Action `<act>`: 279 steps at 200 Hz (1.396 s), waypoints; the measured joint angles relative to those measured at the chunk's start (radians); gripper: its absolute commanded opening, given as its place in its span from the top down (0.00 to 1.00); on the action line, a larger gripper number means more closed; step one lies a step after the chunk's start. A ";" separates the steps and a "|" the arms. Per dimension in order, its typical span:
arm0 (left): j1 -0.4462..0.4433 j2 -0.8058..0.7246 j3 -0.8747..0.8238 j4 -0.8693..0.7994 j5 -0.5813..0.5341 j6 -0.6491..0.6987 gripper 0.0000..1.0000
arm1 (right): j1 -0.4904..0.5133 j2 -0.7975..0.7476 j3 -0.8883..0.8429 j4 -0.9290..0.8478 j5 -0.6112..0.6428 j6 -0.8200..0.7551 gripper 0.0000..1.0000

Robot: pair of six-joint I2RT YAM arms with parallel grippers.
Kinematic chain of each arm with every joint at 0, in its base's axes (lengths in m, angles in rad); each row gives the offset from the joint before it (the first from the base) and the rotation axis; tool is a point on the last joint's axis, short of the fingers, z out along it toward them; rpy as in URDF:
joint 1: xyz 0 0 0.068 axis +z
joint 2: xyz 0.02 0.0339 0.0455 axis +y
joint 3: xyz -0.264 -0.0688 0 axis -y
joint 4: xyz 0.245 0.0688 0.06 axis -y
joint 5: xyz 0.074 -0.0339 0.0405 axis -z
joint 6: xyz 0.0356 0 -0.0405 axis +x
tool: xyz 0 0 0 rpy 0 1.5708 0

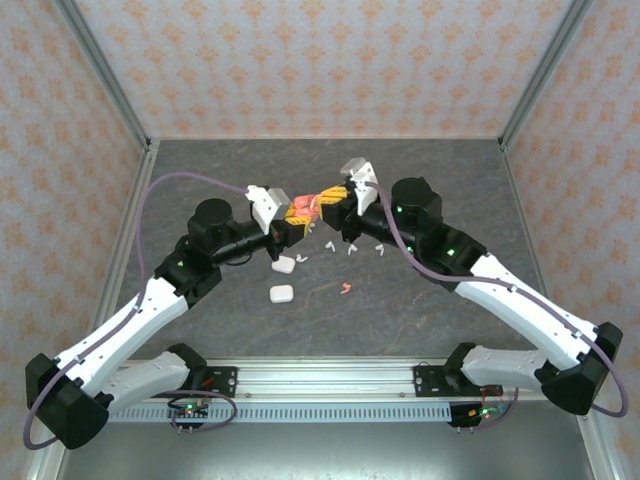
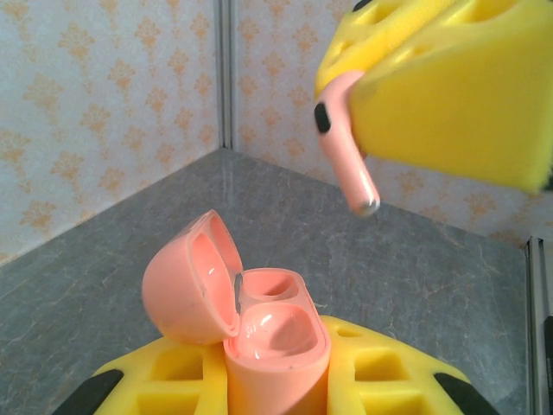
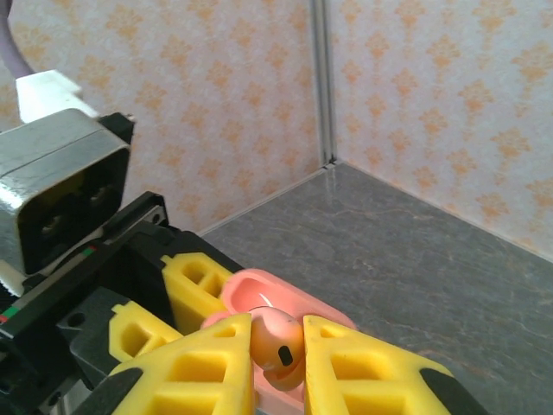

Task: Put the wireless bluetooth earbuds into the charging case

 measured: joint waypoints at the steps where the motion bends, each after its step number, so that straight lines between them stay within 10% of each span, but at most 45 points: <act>1: 0.000 0.000 0.000 0.000 0.000 0.000 1.00 | 0.001 0.002 0.000 0.000 0.000 -0.002 0.83; 165: 0.000 0.014 0.000 0.006 0.003 0.000 1.00 | 0.005 0.083 0.002 -0.005 -0.055 -0.010 0.82; 279: 0.000 0.013 0.000 0.026 0.013 -0.007 1.00 | -0.065 0.053 0.101 -0.123 -0.174 0.068 0.49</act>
